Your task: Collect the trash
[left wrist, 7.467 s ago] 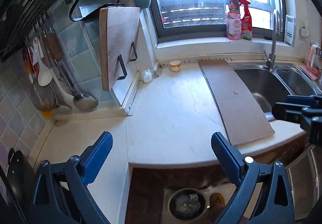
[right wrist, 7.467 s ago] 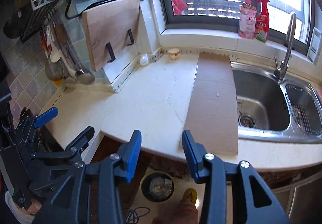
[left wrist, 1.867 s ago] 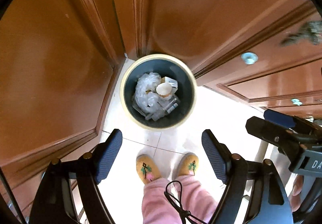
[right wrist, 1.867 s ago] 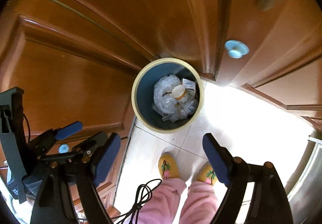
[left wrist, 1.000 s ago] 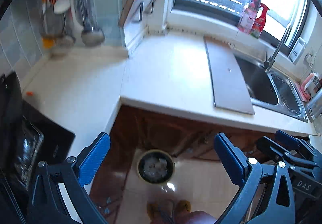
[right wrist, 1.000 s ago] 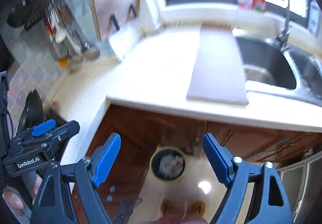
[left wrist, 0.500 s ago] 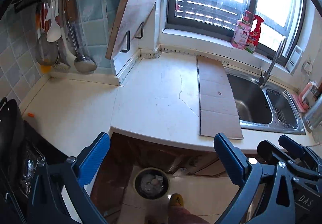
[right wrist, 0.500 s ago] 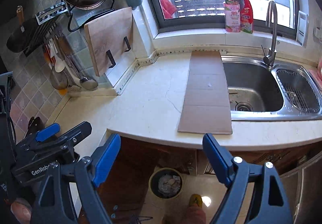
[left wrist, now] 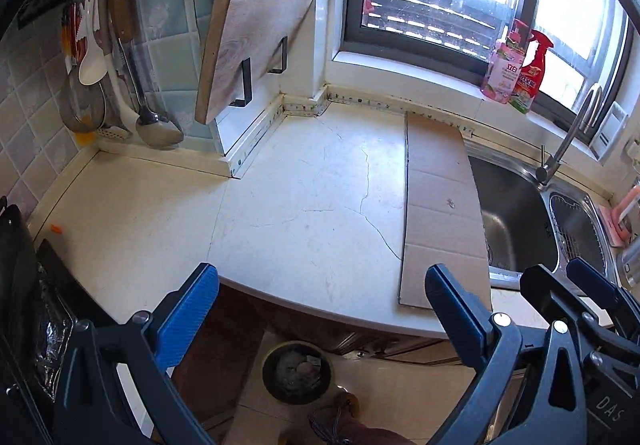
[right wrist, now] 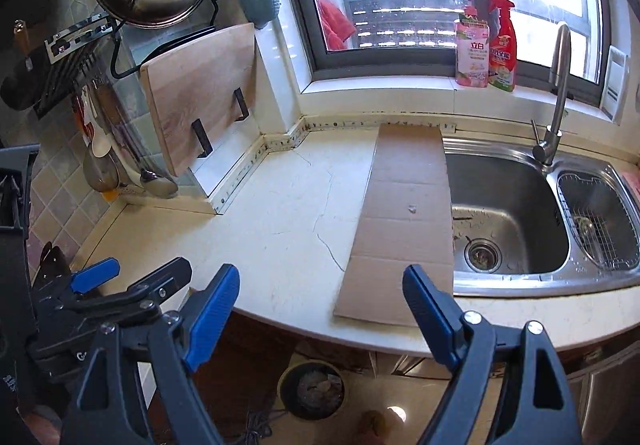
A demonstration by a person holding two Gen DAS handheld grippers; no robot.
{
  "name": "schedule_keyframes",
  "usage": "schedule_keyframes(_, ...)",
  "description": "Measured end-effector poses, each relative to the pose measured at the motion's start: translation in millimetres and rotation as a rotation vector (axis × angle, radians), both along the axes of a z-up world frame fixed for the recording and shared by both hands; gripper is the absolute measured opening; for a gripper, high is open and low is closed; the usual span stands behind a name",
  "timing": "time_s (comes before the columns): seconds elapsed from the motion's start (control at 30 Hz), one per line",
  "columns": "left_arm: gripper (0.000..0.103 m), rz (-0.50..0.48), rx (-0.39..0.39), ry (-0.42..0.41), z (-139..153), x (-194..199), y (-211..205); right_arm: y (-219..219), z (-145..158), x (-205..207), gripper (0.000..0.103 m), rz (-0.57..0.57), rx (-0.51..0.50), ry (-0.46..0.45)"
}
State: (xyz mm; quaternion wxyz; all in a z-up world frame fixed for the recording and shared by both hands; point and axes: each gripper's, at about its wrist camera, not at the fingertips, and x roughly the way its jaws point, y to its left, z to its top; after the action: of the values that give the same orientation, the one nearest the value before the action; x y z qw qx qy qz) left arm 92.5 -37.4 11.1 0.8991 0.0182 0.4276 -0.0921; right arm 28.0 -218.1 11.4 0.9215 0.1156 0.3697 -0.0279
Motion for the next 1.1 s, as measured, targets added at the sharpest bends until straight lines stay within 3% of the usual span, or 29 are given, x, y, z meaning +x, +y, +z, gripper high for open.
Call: schedule_keyframes(1.1, 0.102, 0.133, 0.051, -0.001, -13.8, 36.6, -11.9, -11.4, -24.3, 56.0, 0.084, 0.057, 0.004, 0.085)
